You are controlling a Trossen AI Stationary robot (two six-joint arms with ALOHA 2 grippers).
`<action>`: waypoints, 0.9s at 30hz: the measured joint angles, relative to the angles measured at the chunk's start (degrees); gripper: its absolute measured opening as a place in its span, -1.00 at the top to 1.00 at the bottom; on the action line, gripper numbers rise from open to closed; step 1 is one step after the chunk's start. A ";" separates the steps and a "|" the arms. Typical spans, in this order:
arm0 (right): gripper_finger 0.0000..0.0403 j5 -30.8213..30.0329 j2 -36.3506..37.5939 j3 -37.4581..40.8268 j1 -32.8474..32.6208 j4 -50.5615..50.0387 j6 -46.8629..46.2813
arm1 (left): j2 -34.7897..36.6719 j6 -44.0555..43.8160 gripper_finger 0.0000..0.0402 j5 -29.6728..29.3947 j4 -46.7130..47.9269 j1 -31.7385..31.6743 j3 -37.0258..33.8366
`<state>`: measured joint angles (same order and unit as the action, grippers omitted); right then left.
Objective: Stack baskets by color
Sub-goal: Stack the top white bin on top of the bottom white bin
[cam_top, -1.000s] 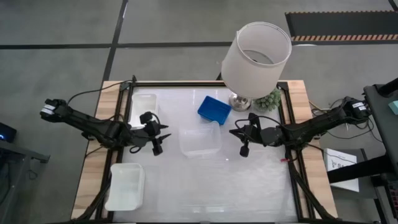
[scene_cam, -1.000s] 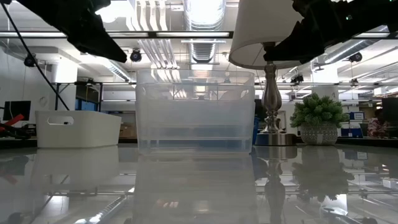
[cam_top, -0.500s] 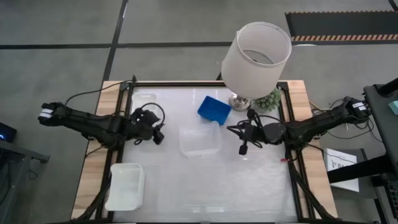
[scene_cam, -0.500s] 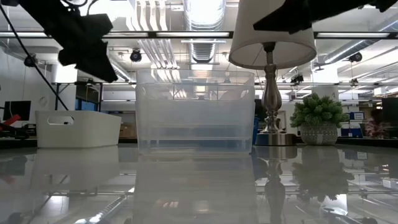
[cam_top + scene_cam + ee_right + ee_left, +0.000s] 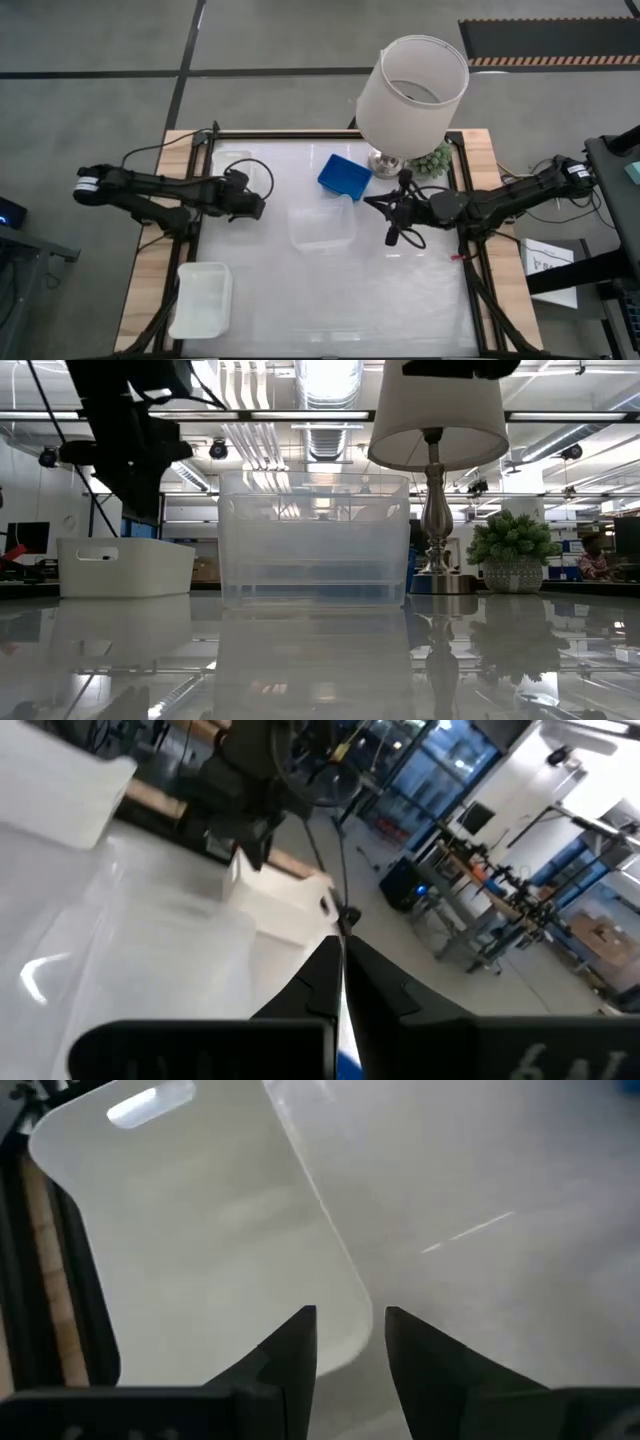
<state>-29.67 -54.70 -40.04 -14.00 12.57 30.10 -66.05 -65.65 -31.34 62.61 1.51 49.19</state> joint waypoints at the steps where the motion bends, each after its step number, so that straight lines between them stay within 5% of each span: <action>1: 0.96 0.11 -0.04 -0.02 0.00 -0.71 -0.03 | -1.03 0.00 0.48 -0.06 -0.03 -0.34 0.18; 17: 0.96 0.10 -0.15 0.01 0.02 -4.78 -0.12 | -5.64 1.77 -0.15 2.98 -3.99 -2.77 -0.30; 27: 0.96 0.10 -0.15 0.01 0.02 -4.78 -0.24 | -12.10 2.95 -0.05 0.75 -12.09 -3.61 -4.40</action>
<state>-29.58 -54.85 -40.03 -13.98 7.79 29.86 -78.16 -62.70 -30.59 50.53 -2.10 44.80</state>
